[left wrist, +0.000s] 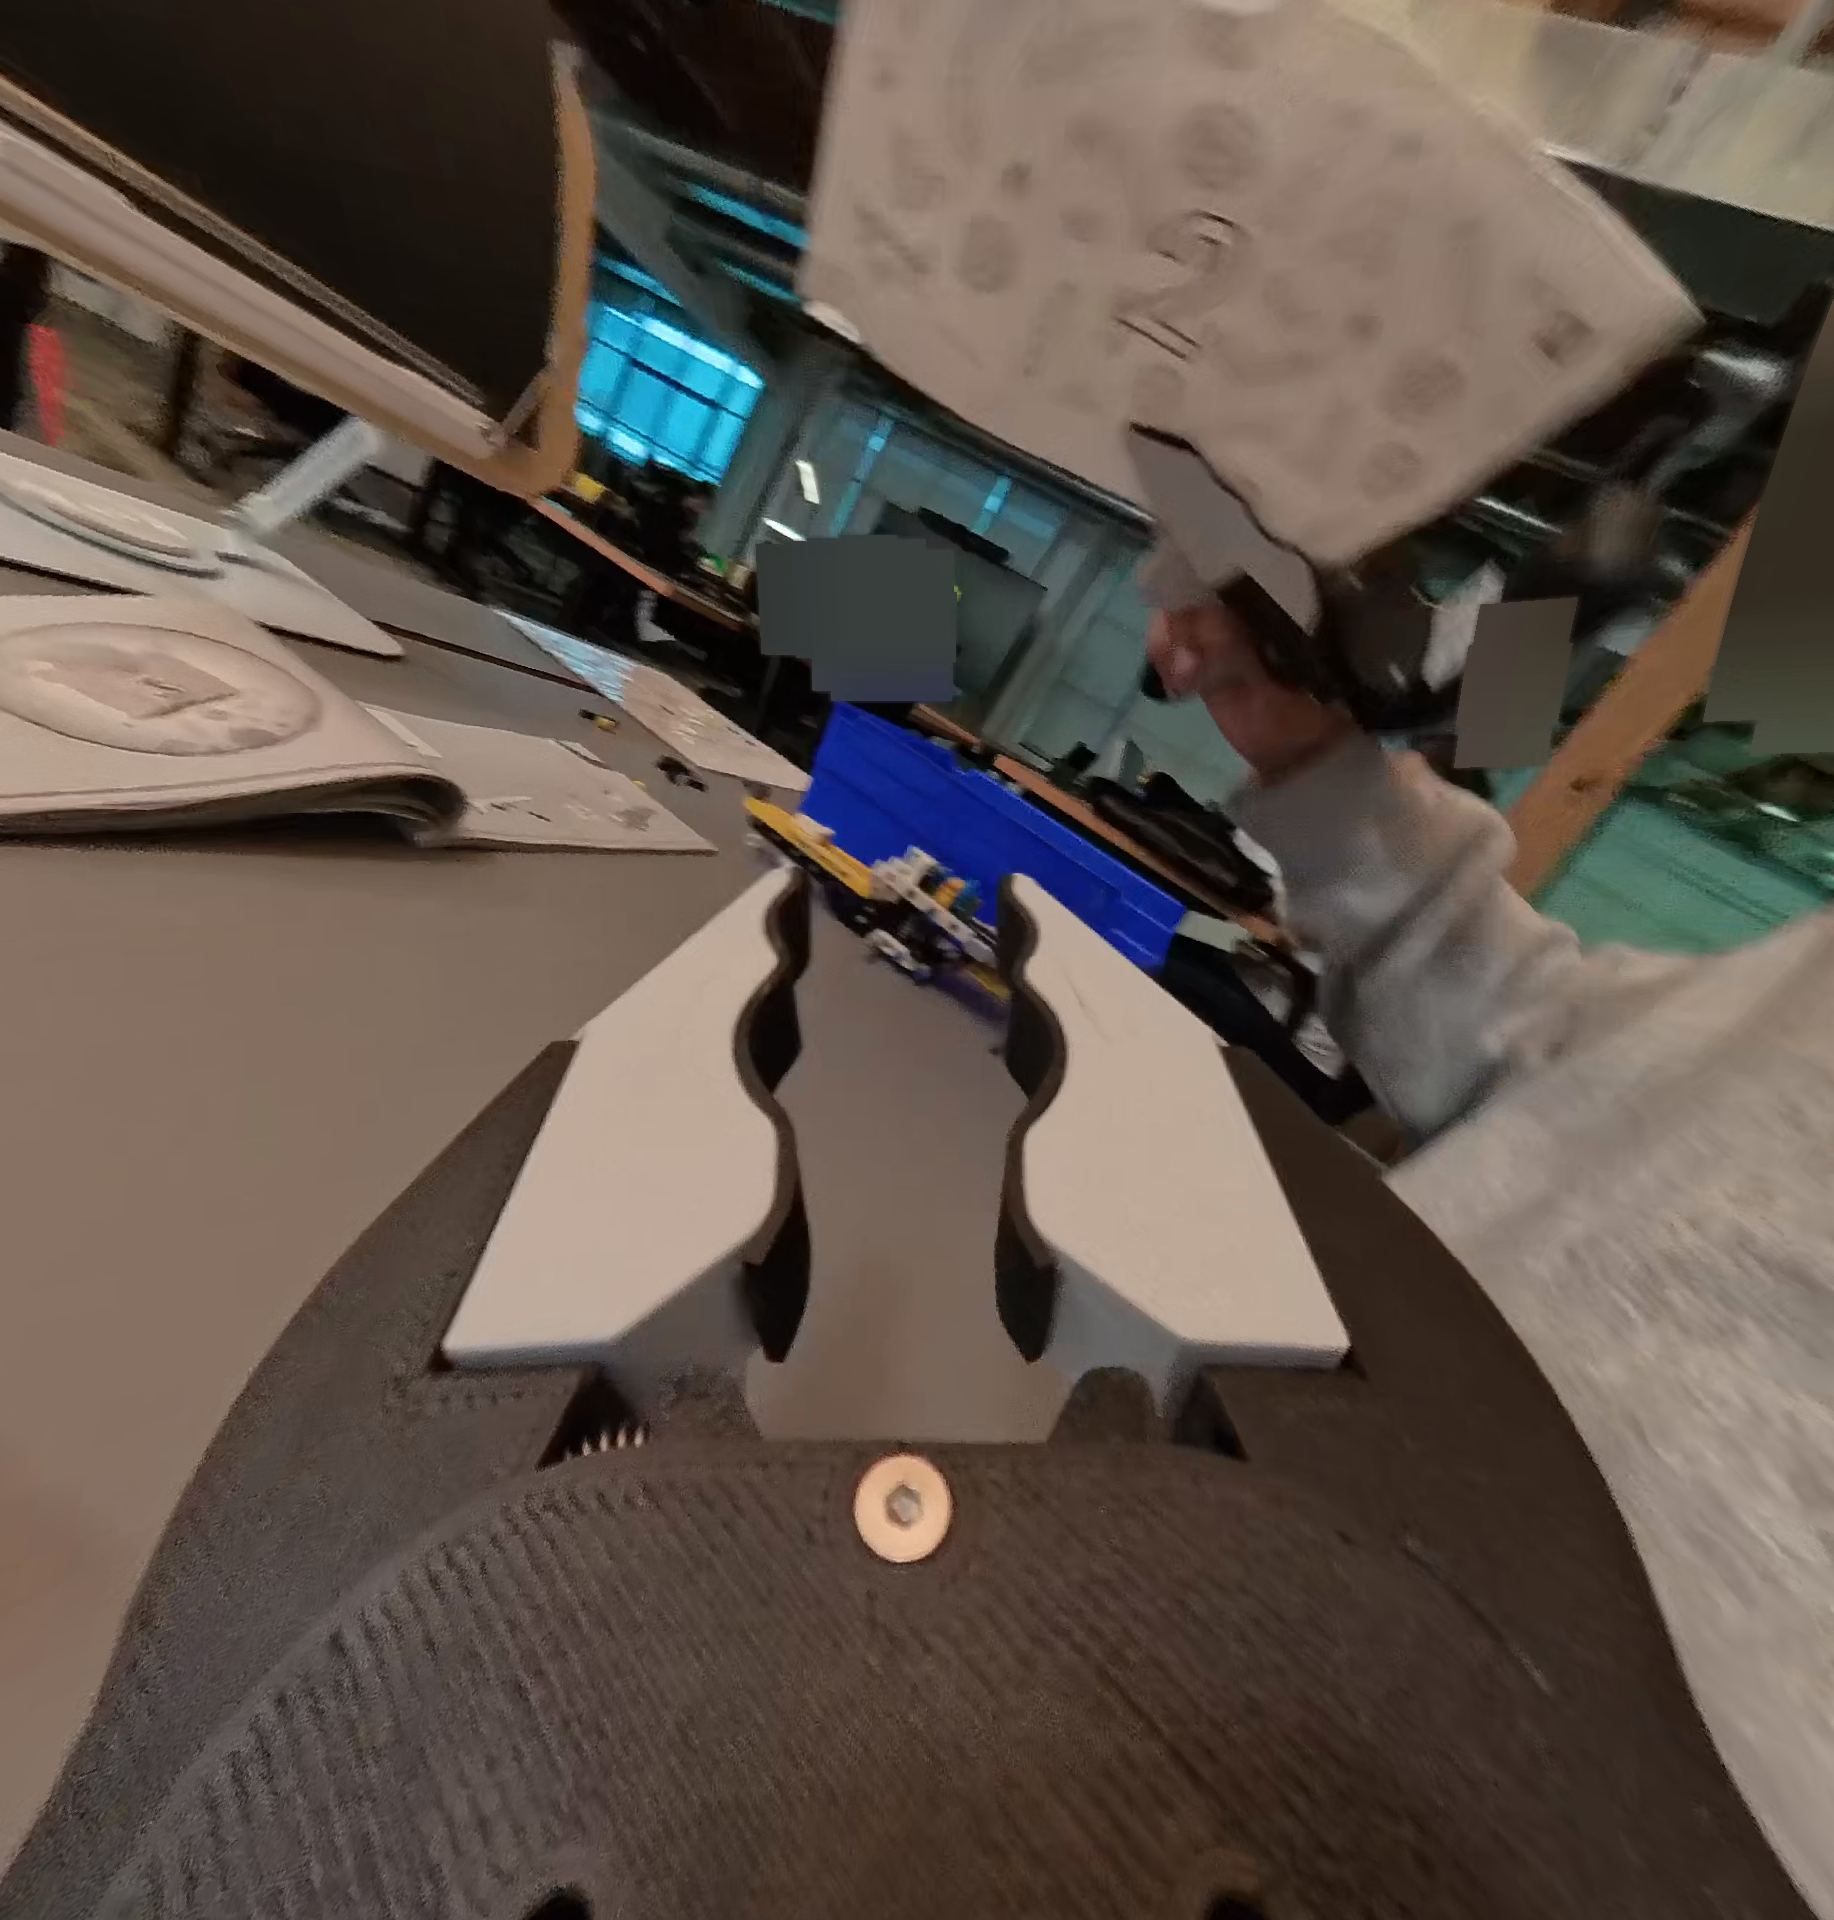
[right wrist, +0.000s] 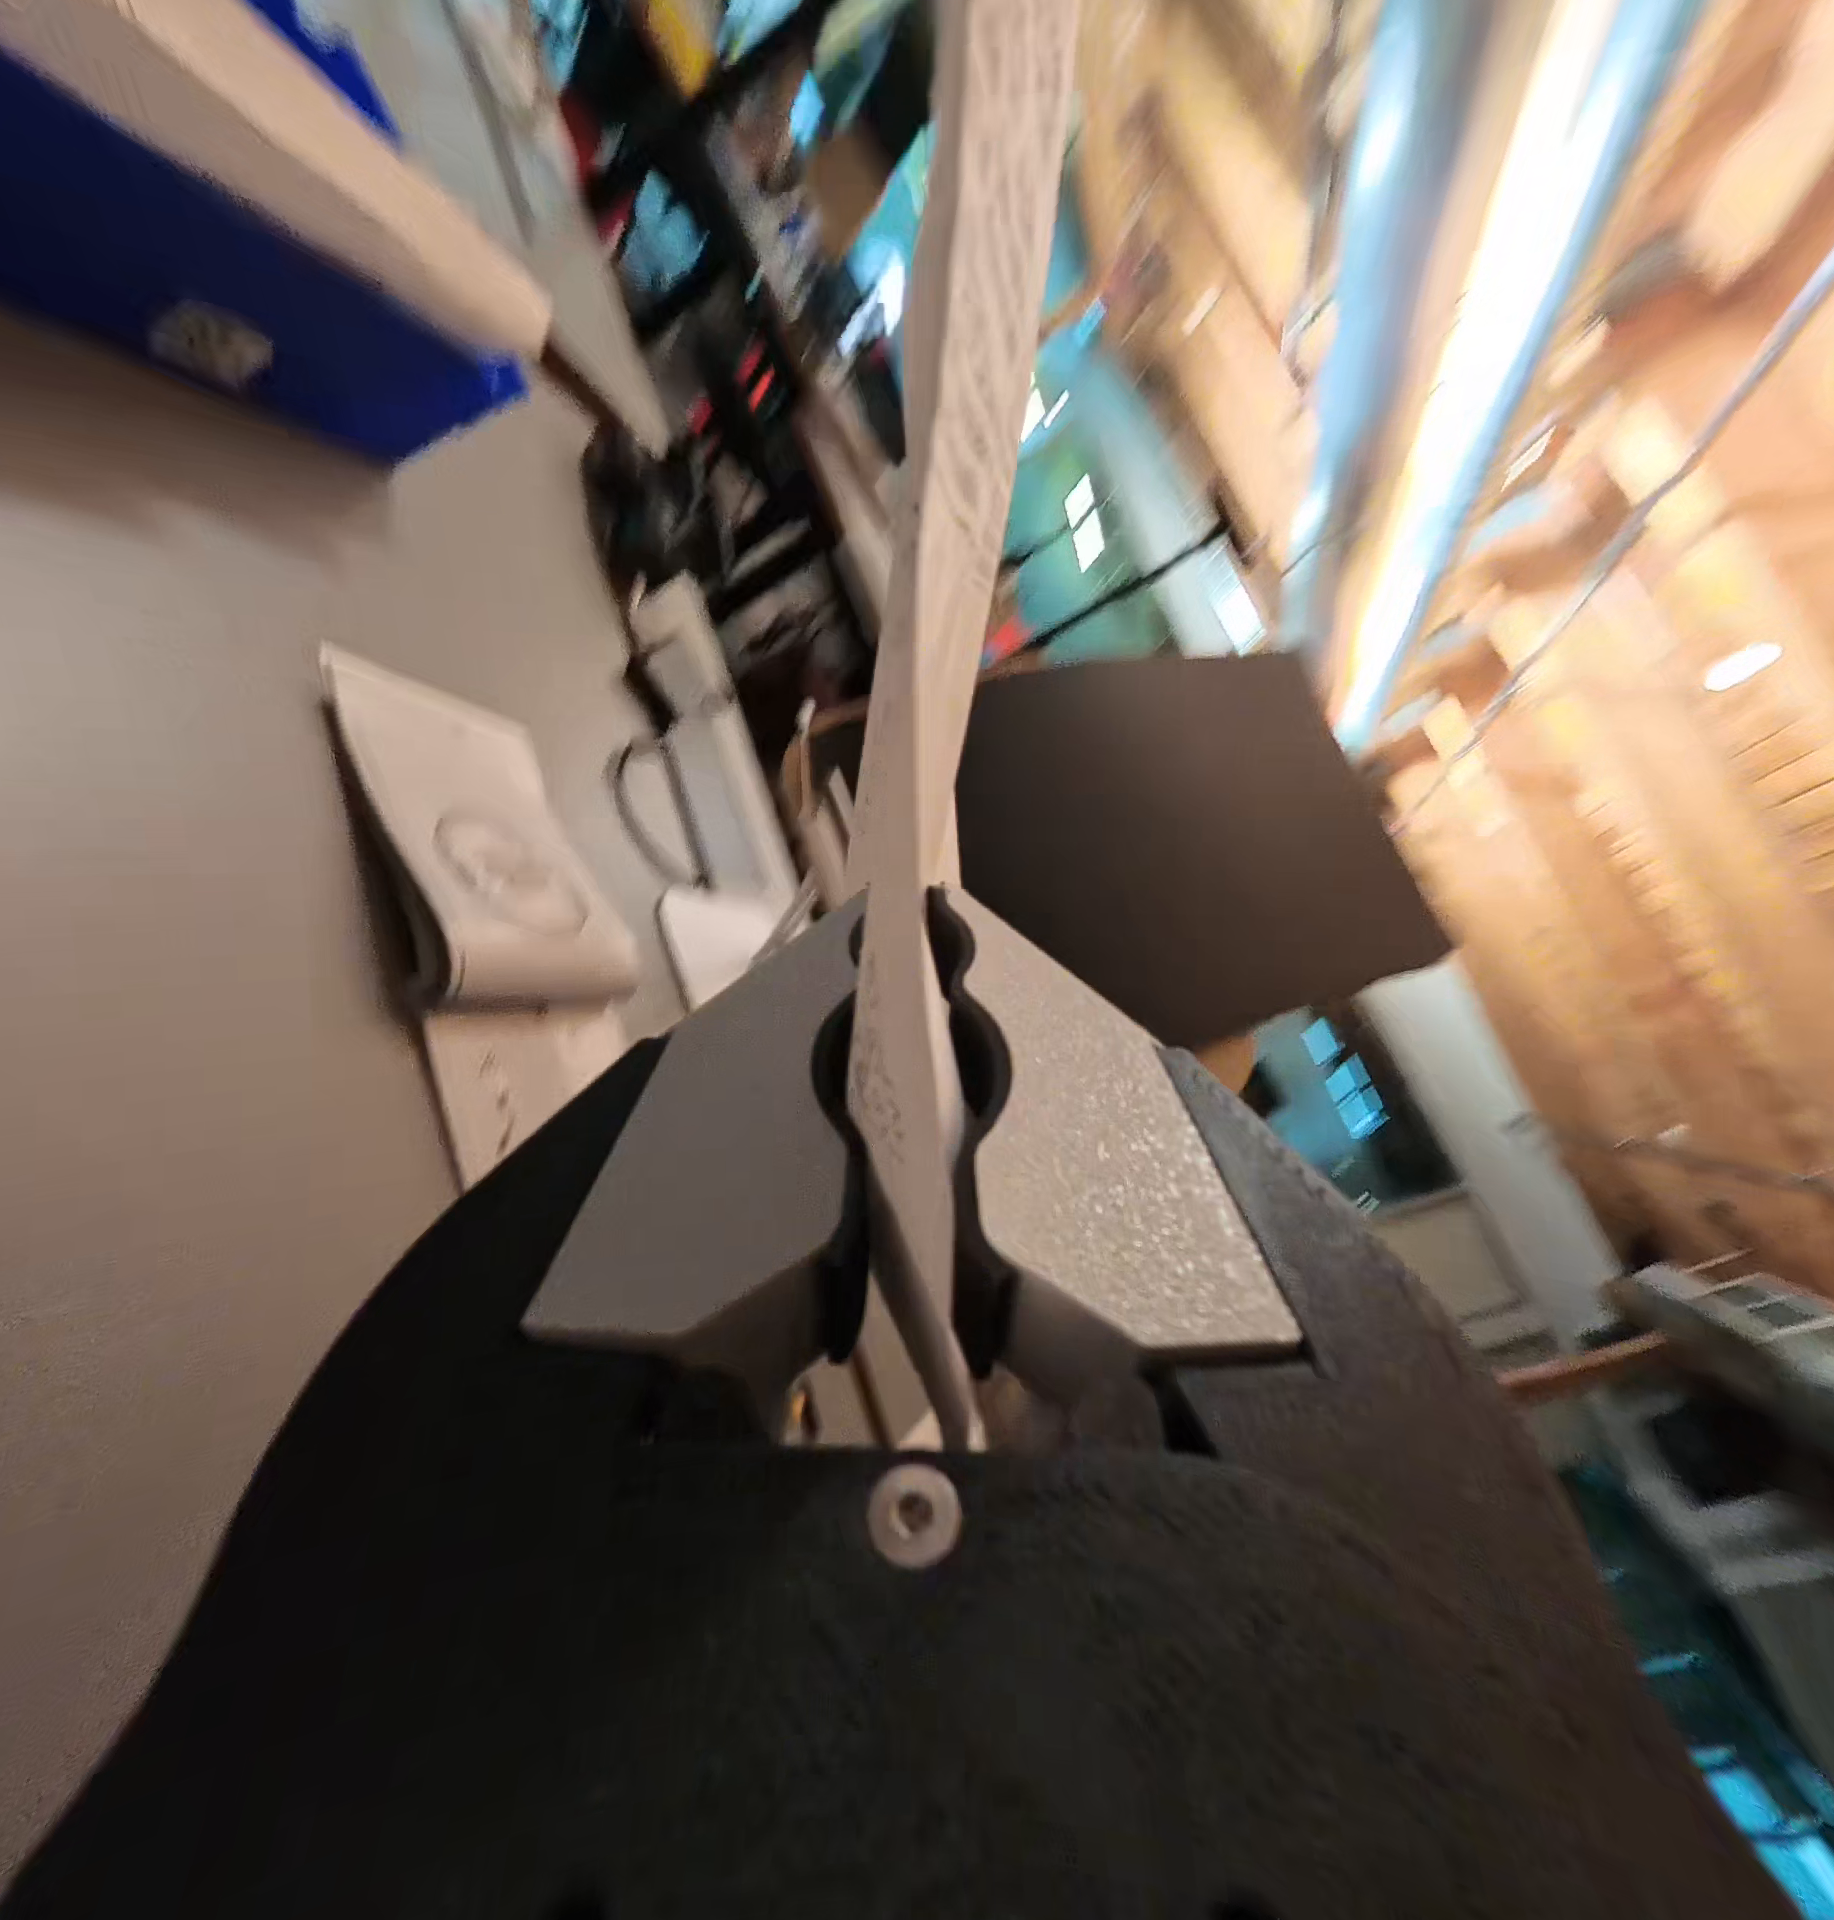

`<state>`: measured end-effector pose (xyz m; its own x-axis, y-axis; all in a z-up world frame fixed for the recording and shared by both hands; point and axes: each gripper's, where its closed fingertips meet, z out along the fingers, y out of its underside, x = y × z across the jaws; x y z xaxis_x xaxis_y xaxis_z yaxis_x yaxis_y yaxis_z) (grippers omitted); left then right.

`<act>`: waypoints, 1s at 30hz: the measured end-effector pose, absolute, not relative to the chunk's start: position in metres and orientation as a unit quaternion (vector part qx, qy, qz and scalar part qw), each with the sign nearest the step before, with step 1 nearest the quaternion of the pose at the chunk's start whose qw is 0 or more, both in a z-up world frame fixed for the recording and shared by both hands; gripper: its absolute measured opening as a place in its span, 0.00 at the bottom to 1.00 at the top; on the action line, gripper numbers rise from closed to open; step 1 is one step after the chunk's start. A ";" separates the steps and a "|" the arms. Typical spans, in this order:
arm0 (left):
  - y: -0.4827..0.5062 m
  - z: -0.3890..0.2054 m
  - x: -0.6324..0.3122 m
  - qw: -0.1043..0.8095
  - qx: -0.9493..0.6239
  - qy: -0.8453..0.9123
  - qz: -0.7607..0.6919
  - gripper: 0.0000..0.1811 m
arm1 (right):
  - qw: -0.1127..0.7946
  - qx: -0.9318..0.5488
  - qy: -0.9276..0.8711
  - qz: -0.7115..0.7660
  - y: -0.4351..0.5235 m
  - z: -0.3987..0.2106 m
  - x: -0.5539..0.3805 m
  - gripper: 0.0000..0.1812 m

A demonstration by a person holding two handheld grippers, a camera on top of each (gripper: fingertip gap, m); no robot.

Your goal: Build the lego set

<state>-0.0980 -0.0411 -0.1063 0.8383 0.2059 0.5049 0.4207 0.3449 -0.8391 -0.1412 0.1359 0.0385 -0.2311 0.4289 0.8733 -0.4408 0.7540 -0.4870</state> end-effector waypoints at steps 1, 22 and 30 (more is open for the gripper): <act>-0.041 -0.106 -0.106 0.771 -0.565 -0.290 -0.053 0.23 | 0.631 0.014 -0.686 0.362 0.127 0.032 -0.132 0.01; -0.031 -0.059 -0.125 0.797 -0.537 -0.277 0.003 0.29 | 0.539 0.016 -0.682 0.493 0.067 -0.008 -0.113 0.07; -0.015 -0.032 -0.109 0.786 -0.525 -0.269 -0.187 0.37 | 0.558 0.025 -0.720 0.412 0.069 -0.047 -0.124 0.10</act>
